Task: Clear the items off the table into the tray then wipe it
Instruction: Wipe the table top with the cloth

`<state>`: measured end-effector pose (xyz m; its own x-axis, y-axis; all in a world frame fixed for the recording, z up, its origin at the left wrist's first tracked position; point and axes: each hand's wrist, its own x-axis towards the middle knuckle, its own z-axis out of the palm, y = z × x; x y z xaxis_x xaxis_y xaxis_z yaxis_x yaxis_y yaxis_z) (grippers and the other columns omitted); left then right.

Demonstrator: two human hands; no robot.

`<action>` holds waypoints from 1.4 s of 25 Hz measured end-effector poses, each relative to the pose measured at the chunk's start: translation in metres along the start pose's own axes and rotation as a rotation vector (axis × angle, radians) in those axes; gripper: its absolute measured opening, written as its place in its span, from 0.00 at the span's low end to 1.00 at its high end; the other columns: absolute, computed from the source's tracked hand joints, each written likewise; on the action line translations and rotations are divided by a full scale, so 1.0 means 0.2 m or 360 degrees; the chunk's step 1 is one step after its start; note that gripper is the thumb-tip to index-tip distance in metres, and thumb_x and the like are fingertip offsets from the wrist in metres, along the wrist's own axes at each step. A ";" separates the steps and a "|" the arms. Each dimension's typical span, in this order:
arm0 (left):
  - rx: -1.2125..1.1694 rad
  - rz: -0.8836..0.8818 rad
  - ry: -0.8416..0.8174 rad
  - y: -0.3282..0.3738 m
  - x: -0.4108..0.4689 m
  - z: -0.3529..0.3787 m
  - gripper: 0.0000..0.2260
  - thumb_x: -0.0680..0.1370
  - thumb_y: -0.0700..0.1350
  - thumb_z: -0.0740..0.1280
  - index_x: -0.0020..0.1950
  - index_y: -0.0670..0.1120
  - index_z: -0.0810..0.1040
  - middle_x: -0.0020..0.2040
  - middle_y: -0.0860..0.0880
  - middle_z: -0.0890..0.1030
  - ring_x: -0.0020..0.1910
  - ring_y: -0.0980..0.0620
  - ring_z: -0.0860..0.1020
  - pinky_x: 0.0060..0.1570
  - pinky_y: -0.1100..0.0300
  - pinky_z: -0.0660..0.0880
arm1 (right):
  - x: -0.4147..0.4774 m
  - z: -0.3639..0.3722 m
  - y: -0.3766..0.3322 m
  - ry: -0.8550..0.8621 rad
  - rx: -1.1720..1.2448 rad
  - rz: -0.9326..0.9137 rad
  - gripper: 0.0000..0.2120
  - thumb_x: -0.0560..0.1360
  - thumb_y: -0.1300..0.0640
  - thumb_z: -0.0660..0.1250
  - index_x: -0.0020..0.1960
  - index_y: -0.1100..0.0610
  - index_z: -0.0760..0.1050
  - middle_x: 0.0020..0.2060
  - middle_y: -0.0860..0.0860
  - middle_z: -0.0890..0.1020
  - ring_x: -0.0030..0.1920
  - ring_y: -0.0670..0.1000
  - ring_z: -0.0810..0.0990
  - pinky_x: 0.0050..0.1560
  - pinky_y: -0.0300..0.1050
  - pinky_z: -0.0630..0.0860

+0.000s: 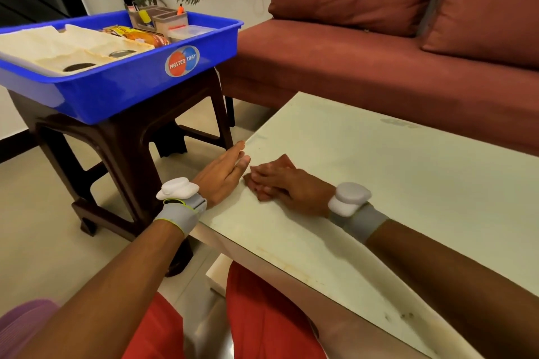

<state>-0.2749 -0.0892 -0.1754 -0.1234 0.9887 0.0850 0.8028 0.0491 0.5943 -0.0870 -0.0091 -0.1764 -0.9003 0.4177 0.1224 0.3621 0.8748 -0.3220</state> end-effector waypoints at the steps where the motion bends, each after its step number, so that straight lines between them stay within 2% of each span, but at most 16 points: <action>1: 0.0005 0.0000 -0.0010 -0.01 0.01 0.00 0.26 0.81 0.57 0.48 0.78 0.51 0.50 0.77 0.51 0.58 0.76 0.53 0.57 0.66 0.65 0.52 | -0.09 -0.04 0.04 0.0021 0.0003 -0.0063 0.19 0.81 0.56 0.55 0.72 0.54 0.64 0.73 0.50 0.63 0.72 0.47 0.60 0.72 0.38 0.52; 4: 0.0164 0.0029 -0.0057 0.00 0.02 0.02 0.26 0.81 0.58 0.47 0.77 0.51 0.49 0.78 0.51 0.55 0.76 0.52 0.56 0.70 0.60 0.54 | -0.10 -0.17 0.30 0.0228 -0.0023 0.0335 0.17 0.80 0.60 0.57 0.67 0.61 0.71 0.67 0.55 0.73 0.65 0.50 0.71 0.64 0.23 0.54; 7: 0.0137 -0.0004 -0.0056 0.03 0.02 0.00 0.24 0.82 0.56 0.48 0.77 0.49 0.53 0.77 0.49 0.59 0.75 0.49 0.58 0.66 0.64 0.55 | 0.22 -0.13 0.37 0.0229 0.0005 0.0651 0.16 0.81 0.58 0.57 0.67 0.59 0.72 0.68 0.57 0.72 0.68 0.55 0.70 0.65 0.27 0.55; 9: 0.0061 -0.0026 0.0040 0.07 0.04 -0.01 0.22 0.83 0.52 0.48 0.74 0.45 0.60 0.72 0.45 0.67 0.71 0.45 0.65 0.58 0.65 0.58 | 0.29 -0.05 0.22 0.0145 -0.0112 0.0446 0.18 0.81 0.56 0.56 0.70 0.55 0.68 0.71 0.54 0.68 0.71 0.54 0.65 0.68 0.40 0.52; 11: 0.0042 -0.0030 0.0144 0.10 0.10 -0.03 0.20 0.83 0.51 0.49 0.72 0.44 0.64 0.69 0.43 0.71 0.68 0.43 0.68 0.59 0.61 0.61 | 0.13 -0.06 0.14 -0.0006 -0.0089 0.0048 0.19 0.81 0.55 0.54 0.72 0.54 0.65 0.72 0.52 0.66 0.72 0.51 0.62 0.71 0.45 0.53; 13: 0.0058 0.0026 0.0135 0.11 0.16 -0.02 0.19 0.83 0.50 0.49 0.70 0.44 0.67 0.66 0.44 0.73 0.67 0.43 0.69 0.58 0.61 0.63 | -0.10 -0.11 0.21 -0.0076 0.0023 -0.0166 0.20 0.81 0.54 0.54 0.73 0.52 0.62 0.74 0.48 0.64 0.73 0.46 0.60 0.71 0.37 0.55; 16: 0.0109 0.0021 0.0071 0.14 0.28 0.01 0.20 0.83 0.49 0.50 0.73 0.43 0.65 0.72 0.45 0.69 0.71 0.47 0.65 0.64 0.64 0.59 | -0.09 -0.24 0.50 0.0150 0.0004 0.0218 0.19 0.81 0.57 0.55 0.71 0.56 0.66 0.71 0.51 0.68 0.68 0.47 0.68 0.64 0.22 0.55; 17: 0.0115 0.0028 0.0099 0.15 0.33 0.03 0.20 0.83 0.49 0.51 0.73 0.43 0.65 0.72 0.46 0.69 0.71 0.47 0.66 0.64 0.65 0.58 | 0.01 -0.26 0.58 0.0167 0.0057 0.0379 0.18 0.81 0.59 0.56 0.69 0.58 0.69 0.69 0.54 0.71 0.68 0.51 0.70 0.66 0.25 0.58; 18: 0.0120 0.0043 0.0130 0.16 0.37 0.04 0.20 0.83 0.49 0.51 0.72 0.43 0.66 0.71 0.45 0.70 0.70 0.47 0.67 0.63 0.65 0.59 | 0.13 -0.25 0.60 0.0159 0.0069 0.0422 0.17 0.80 0.59 0.57 0.68 0.59 0.71 0.68 0.56 0.72 0.68 0.55 0.70 0.70 0.36 0.61; 19: 0.0115 0.0045 0.0150 0.17 0.42 0.06 0.20 0.83 0.50 0.51 0.71 0.43 0.67 0.70 0.45 0.71 0.70 0.47 0.68 0.63 0.64 0.59 | 0.23 -0.22 0.59 0.0132 0.0039 0.0375 0.16 0.80 0.58 0.57 0.66 0.59 0.72 0.67 0.58 0.73 0.68 0.57 0.70 0.71 0.48 0.61; 21: 0.0123 0.0040 0.0167 0.16 0.49 0.10 0.20 0.83 0.51 0.52 0.71 0.43 0.68 0.69 0.44 0.72 0.69 0.46 0.69 0.65 0.63 0.60 | 0.31 -0.14 0.47 0.0066 -0.0078 0.0162 0.18 0.79 0.54 0.56 0.64 0.59 0.75 0.64 0.58 0.75 0.65 0.57 0.72 0.67 0.58 0.62; 22: 0.0130 0.0032 0.0152 0.14 0.51 0.13 0.22 0.82 0.54 0.51 0.71 0.43 0.68 0.70 0.44 0.71 0.70 0.46 0.68 0.68 0.61 0.60 | 0.26 -0.13 0.41 0.0023 -0.0062 0.0044 0.18 0.79 0.53 0.55 0.63 0.58 0.75 0.64 0.56 0.75 0.65 0.53 0.71 0.67 0.56 0.62; 25: 0.0201 0.0023 0.0084 0.10 0.55 0.18 0.29 0.79 0.60 0.46 0.74 0.46 0.63 0.74 0.47 0.66 0.74 0.48 0.63 0.73 0.55 0.58 | 0.03 -0.19 0.54 0.0009 -0.0116 -0.0333 0.18 0.81 0.56 0.55 0.71 0.53 0.67 0.70 0.43 0.65 0.68 0.39 0.59 0.71 0.38 0.55; 29: 0.0367 0.0023 0.0028 0.13 0.55 0.19 0.24 0.83 0.54 0.48 0.77 0.46 0.55 0.77 0.48 0.58 0.75 0.49 0.58 0.72 0.57 0.55 | 0.22 -0.30 0.90 0.0228 -0.0231 0.0245 0.17 0.80 0.59 0.57 0.68 0.57 0.70 0.69 0.53 0.71 0.71 0.53 0.67 0.68 0.32 0.56; 32: 0.0386 0.0040 0.0060 0.13 0.55 0.20 0.25 0.83 0.54 0.49 0.77 0.45 0.52 0.78 0.48 0.55 0.75 0.48 0.59 0.70 0.57 0.58 | 0.40 -0.19 0.79 0.0243 -0.0122 0.0229 0.17 0.80 0.56 0.58 0.67 0.59 0.72 0.67 0.57 0.73 0.70 0.57 0.68 0.73 0.46 0.59; 35: 0.0463 0.0063 0.0020 0.12 0.56 0.18 0.26 0.82 0.55 0.47 0.77 0.44 0.54 0.77 0.47 0.56 0.75 0.49 0.58 0.71 0.59 0.56 | 0.20 -0.21 0.62 -0.0056 -0.0198 -0.0303 0.18 0.81 0.55 0.56 0.70 0.54 0.67 0.71 0.48 0.67 0.71 0.45 0.62 0.73 0.40 0.56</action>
<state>-0.2482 0.0275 -0.1810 -0.0943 0.9890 0.1143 0.9404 0.0508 0.3363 -0.0680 0.1255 -0.1716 -0.9623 0.2354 0.1361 0.2100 0.9614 -0.1778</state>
